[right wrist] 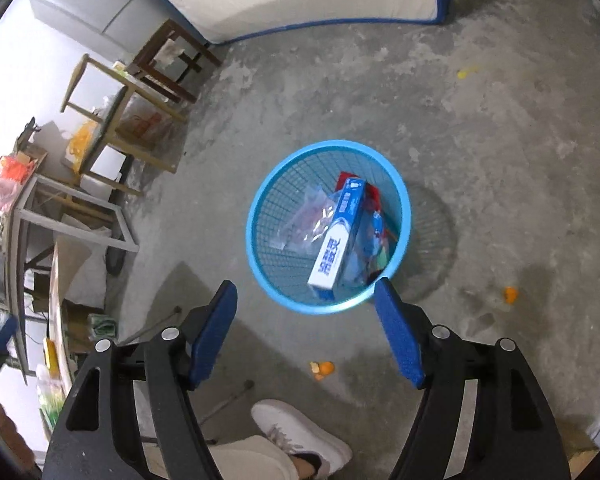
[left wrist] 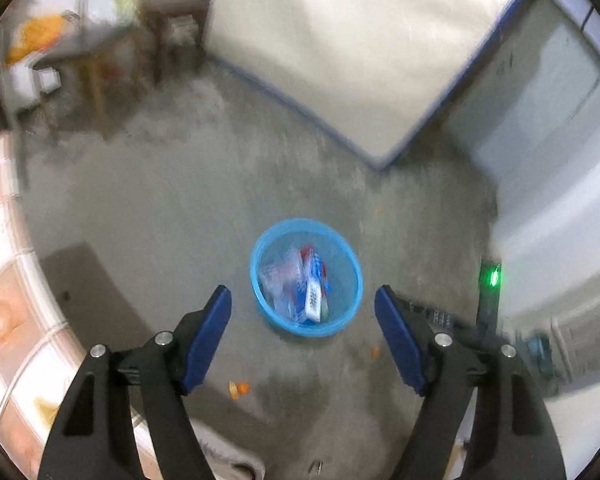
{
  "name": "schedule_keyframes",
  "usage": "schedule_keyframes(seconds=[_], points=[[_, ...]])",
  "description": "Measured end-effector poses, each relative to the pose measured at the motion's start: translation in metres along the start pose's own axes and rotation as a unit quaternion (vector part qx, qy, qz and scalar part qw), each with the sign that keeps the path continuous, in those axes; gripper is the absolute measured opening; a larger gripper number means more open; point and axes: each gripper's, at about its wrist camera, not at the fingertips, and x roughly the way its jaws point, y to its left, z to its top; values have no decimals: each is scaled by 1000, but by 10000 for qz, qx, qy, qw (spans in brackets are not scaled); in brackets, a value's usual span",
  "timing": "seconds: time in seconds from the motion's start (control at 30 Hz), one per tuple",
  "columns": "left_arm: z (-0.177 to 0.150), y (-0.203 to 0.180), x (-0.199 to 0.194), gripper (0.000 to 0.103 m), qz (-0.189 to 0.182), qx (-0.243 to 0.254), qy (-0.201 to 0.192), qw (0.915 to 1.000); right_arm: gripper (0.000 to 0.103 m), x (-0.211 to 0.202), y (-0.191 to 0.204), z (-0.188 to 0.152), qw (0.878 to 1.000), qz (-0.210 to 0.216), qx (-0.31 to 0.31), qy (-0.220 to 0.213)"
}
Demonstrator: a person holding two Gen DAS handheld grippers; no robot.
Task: Collect trash
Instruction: 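Swing both tools back toward the table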
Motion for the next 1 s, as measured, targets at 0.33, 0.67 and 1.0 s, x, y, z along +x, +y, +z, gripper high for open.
schedule_keyframes(seconds=[0.33, 0.67, 1.0], points=[[-105, 49, -160, 82, 665, -254, -1196, 9903, 91, -59, 137, -61, 9800, 212, -1919, -475], [-234, 133, -265, 93, 1743, -1255, -1820, 9595, 95, -73, 321, -175, 8841, 193, -4595, -825], [-344, 175, -289, 95, 2421, -2093, -1883, 9285, 95, -70, 377, -281, 8380, 1456, -5259, -58]])
